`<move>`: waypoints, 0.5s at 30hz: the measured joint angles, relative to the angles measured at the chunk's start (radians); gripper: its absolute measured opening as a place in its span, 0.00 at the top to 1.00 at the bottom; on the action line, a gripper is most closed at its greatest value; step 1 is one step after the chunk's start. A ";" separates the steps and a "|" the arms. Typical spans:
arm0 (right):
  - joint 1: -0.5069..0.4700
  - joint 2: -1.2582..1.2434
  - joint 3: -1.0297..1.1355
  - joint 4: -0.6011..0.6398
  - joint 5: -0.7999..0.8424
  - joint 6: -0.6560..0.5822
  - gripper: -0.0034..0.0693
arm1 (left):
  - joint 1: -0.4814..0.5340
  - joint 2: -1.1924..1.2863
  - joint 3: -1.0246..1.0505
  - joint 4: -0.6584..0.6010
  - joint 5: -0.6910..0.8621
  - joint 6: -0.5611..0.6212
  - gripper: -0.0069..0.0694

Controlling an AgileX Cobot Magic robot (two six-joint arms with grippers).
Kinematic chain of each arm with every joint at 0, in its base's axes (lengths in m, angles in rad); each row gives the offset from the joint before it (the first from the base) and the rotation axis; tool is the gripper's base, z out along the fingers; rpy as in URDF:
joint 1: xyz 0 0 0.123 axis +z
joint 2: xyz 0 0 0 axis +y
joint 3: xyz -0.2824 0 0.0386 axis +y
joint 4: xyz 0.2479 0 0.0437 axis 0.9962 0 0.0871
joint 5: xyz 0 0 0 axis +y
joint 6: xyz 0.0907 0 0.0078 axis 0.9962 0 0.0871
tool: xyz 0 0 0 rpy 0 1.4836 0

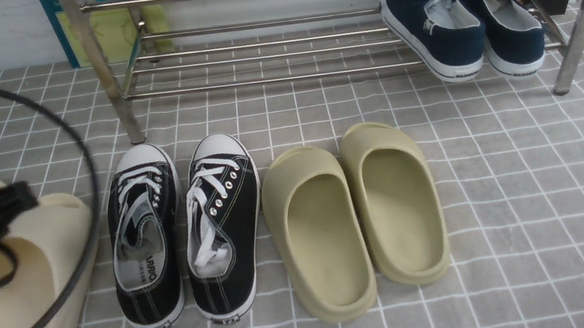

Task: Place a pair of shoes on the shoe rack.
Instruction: Use the left arm to grab the shoe closest to it

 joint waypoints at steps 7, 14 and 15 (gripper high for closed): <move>0.000 0.000 0.000 0.000 0.000 0.000 0.89 | 0.000 0.262 -0.118 -0.228 0.085 0.307 0.44; 0.000 0.000 0.000 0.000 0.000 0.000 0.89 | 0.000 0.519 -0.167 -0.297 0.052 0.451 0.40; 0.000 0.000 0.000 0.000 0.000 0.000 0.89 | 0.000 0.565 -0.172 -0.298 0.032 0.459 0.47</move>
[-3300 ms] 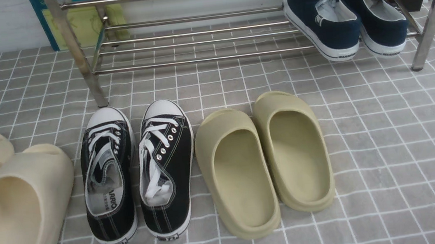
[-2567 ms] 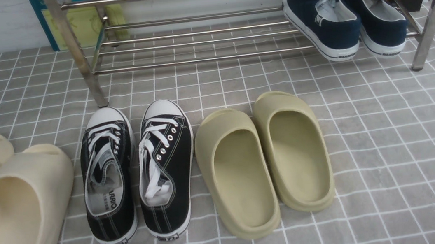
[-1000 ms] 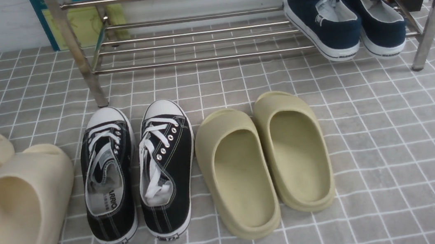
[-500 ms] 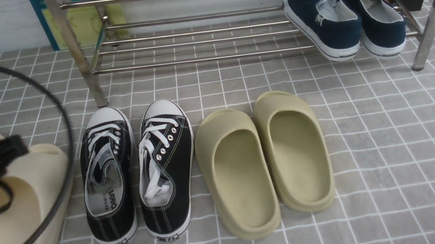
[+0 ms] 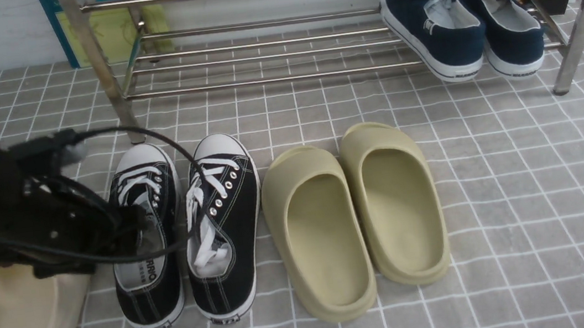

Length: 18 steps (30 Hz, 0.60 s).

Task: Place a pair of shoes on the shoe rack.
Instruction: Use the left arm to grab the shoe closest to it, then use the left arm to put a shoe into the shoe rack

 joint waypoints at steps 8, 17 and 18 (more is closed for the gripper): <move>0.000 0.000 0.000 0.000 0.000 0.000 0.89 | 0.000 0.068 -0.012 0.006 -0.026 -0.029 0.93; 0.000 0.000 0.000 0.000 0.000 0.000 0.89 | 0.001 -0.062 -0.266 -0.019 0.357 0.010 0.93; 0.000 0.000 0.000 0.000 0.000 0.000 0.89 | 0.000 -0.060 -0.299 -0.029 0.372 0.015 0.93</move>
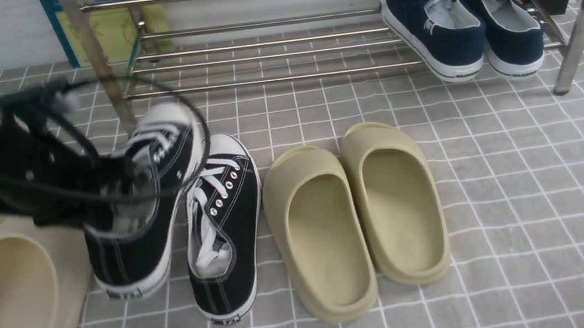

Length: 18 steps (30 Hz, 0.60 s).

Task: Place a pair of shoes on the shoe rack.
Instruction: Use the left arm to put a shoe into the shoe rack

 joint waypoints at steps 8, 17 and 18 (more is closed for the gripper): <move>0.000 0.000 0.000 0.000 0.000 0.000 0.89 | 0.000 0.208 -0.316 -0.045 0.037 0.007 0.93; 0.000 0.000 0.000 0.000 0.000 0.000 0.89 | 0.000 0.540 -0.731 -0.046 0.082 -0.068 0.93; 0.000 0.000 0.000 0.000 0.000 0.000 0.89 | 0.000 0.580 -0.790 -0.046 0.095 -0.080 0.93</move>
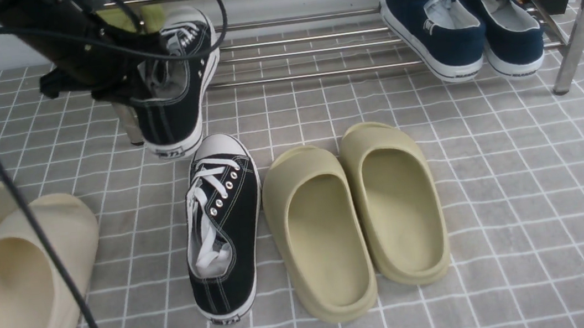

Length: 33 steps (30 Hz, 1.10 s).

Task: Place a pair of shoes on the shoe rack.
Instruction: Use the left arm to put a shoe into the shoe rack

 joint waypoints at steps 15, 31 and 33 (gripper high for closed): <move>0.000 0.000 0.000 0.000 0.000 0.000 0.89 | -0.123 0.092 -0.159 0.243 -0.050 -0.177 0.93; 0.000 0.000 0.000 0.000 0.000 0.000 0.89 | -0.128 0.146 -0.161 0.318 -0.324 -0.331 0.75; 0.000 0.000 0.000 0.000 0.000 0.000 0.89 | -0.128 0.146 -0.164 0.326 -0.341 -0.341 0.62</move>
